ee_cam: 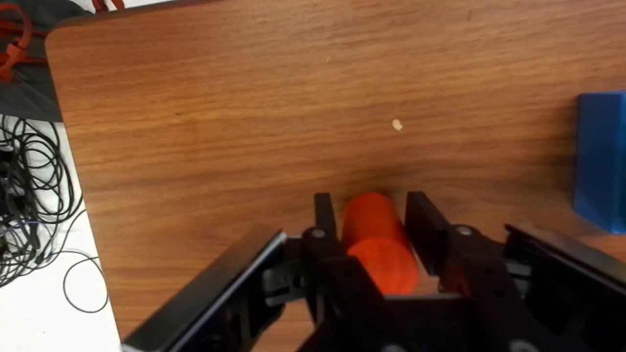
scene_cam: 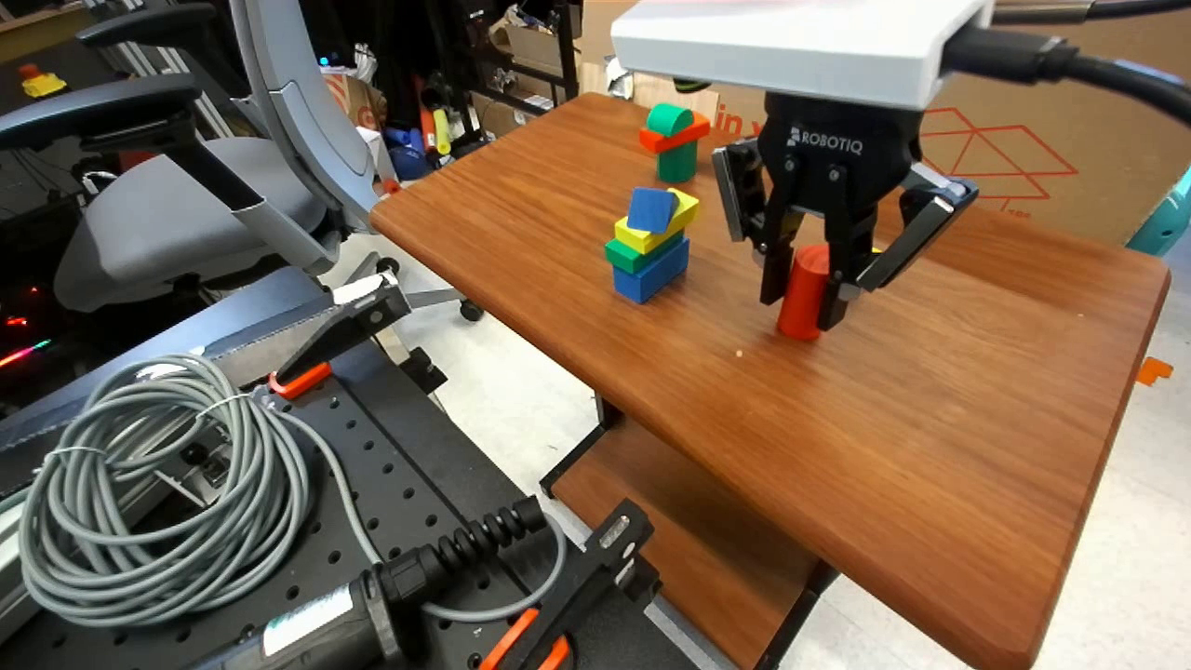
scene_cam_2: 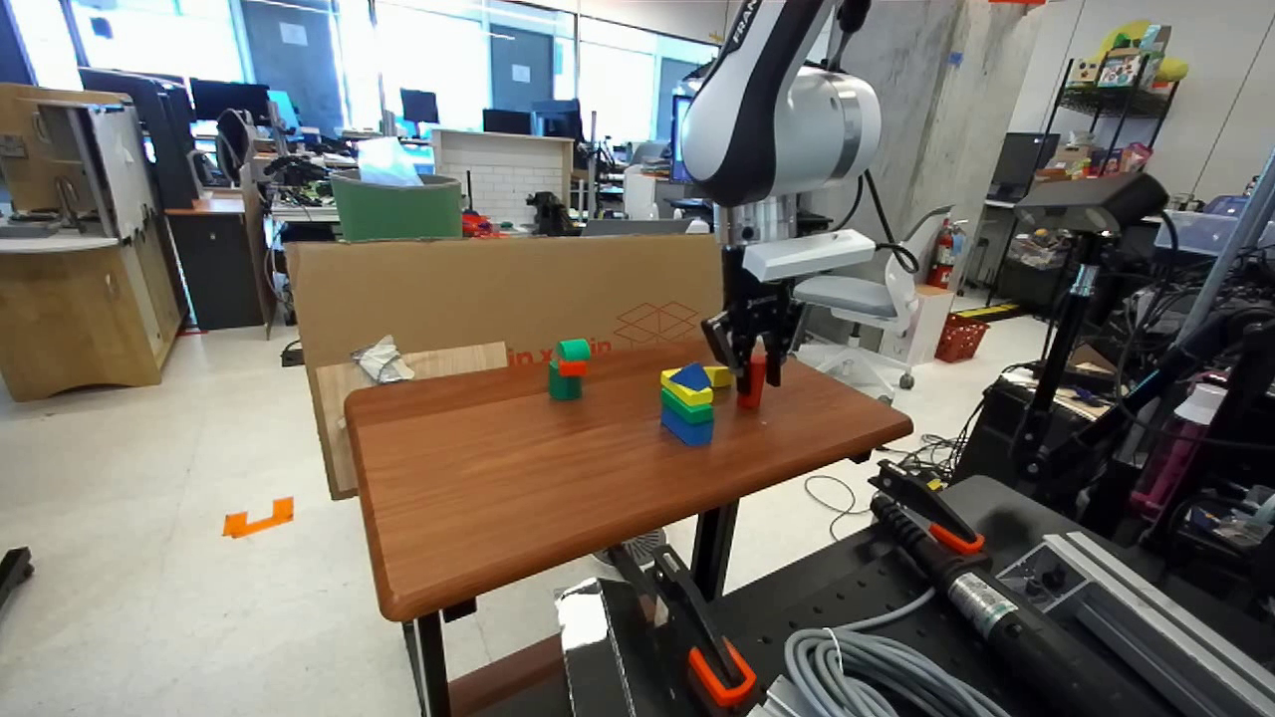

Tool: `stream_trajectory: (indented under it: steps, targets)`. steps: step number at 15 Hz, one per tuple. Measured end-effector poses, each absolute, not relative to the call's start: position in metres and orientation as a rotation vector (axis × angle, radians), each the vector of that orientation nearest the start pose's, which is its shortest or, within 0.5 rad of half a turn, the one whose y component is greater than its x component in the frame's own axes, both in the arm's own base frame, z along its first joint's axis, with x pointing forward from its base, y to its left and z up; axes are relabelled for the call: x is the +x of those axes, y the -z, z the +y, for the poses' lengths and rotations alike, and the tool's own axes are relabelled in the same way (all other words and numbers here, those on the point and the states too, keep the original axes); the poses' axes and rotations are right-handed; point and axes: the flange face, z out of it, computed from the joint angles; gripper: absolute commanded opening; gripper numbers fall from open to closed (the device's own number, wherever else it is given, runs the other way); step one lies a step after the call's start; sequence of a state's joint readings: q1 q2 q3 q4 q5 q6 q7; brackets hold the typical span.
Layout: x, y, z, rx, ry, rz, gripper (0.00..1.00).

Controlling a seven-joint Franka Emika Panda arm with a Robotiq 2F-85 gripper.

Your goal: Move the orange block backwards

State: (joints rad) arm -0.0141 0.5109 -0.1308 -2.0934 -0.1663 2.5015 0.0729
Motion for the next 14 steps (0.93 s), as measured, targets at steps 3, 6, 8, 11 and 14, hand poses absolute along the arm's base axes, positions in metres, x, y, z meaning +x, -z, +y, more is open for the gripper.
stream_trajectory:
  steps: [3,6,8,11,14]
  targets:
    - [0.568,-0.170,-0.082,-3.289,-0.169,0.107,0.09]
    - [0.570,-0.172,-0.081,-3.283,-0.159,0.111,0.09]
    - [0.575,-0.183,-0.073,-3.255,-0.133,0.135,0.09]
    - [0.587,-0.227,-0.058,-3.199,-0.104,0.161,0.09]
    - [0.602,-0.284,-0.053,-3.178,-0.042,0.177,0.09]
